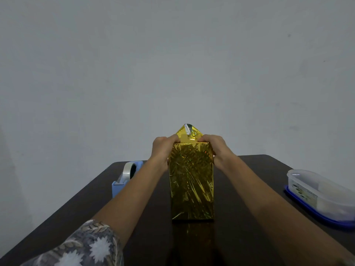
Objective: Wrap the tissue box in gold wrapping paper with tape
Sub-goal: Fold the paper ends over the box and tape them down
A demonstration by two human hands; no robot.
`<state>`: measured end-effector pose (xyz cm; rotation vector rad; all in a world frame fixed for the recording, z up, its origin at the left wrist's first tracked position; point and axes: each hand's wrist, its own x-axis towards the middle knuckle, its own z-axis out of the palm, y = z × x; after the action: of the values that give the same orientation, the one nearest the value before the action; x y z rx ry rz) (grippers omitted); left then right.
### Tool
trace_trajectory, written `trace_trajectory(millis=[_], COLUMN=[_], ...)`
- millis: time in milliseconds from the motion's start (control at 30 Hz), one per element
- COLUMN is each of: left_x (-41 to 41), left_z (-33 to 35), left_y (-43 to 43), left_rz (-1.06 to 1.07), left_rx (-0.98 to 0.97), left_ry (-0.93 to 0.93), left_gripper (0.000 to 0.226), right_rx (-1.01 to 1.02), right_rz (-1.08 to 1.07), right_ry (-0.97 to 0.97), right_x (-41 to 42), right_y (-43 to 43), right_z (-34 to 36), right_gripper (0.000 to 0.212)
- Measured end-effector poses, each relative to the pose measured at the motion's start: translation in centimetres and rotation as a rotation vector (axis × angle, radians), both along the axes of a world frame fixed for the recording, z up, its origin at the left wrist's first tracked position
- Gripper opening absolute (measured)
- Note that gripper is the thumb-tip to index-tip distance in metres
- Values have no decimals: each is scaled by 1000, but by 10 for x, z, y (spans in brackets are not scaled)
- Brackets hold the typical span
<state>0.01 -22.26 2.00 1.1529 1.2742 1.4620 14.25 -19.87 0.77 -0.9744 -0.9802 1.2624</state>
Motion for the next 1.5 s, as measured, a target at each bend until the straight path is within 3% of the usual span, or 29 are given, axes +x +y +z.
trace_trajectory(millis=[67,100,167,267,467,567,800,900,1000,1067,1133,1200,1233,1300,1367,1400,1433,1500], left_x=[-2,-2,-3,-5,-2,-3,-3,-8,-10,-12,-24,-44,-57,-89,-125,-140,-150,-162], left_z=[3,4,8,12,11,13,13,8,5,3,0,-8,-13,-30,-47,-55,-62,-71], left_y=[1,1,1,-1,1,6,17,25,22,16,10,8,7,4,1,1,1,0], left_rz=[4,0,-12,-61,-55,-43,-72,-65,-77,-93,-169,-211,-151,138,413,448,416,273], left_rx=[-39,-55,-74,-93,-83,-111,-99,-71,-69,-71,-76,-46,1,87,-3,-99,-202,-321], left_ry=[-9,-10,-15,-52,-38,-32,-41,-53,-38,-38,-77,-89,-12,369,837,948,975,835], left_gripper=[8,10,10,27,41,54,76,81,75,48,33,39,38,31,38,45,51,52], right_rx=[-33,-37,-26,-1,5,-3,-109,-122,-172,-189,-173,-128,-109,-90,-86,-87,-88,-96], right_rz=[-5,-7,-27,-49,-31,35,161,182,233,237,197,149,127,109,112,115,117,121], right_ry=[16,21,26,19,-48,-182,-568,-593,-531,-455,-394,-382,-373,-356,-359,-361,-361,-362], right_x=[0,-1,-1,-2,-3,6,6,0,-6,-8,-10,-10,-10,-9,-10,-10,-8,-8], right_y=[1,3,7,7,2,-7,5,10,11,13,13,13,14,14,14,14,15,15], right_z=[3,3,1,1,2,6,30,35,37,36,32,29,28,26,26,26,27,26], right_gripper=[4,7,33,56,46,24,54,37,30,28,46,62,66,74,79,79,77,74])
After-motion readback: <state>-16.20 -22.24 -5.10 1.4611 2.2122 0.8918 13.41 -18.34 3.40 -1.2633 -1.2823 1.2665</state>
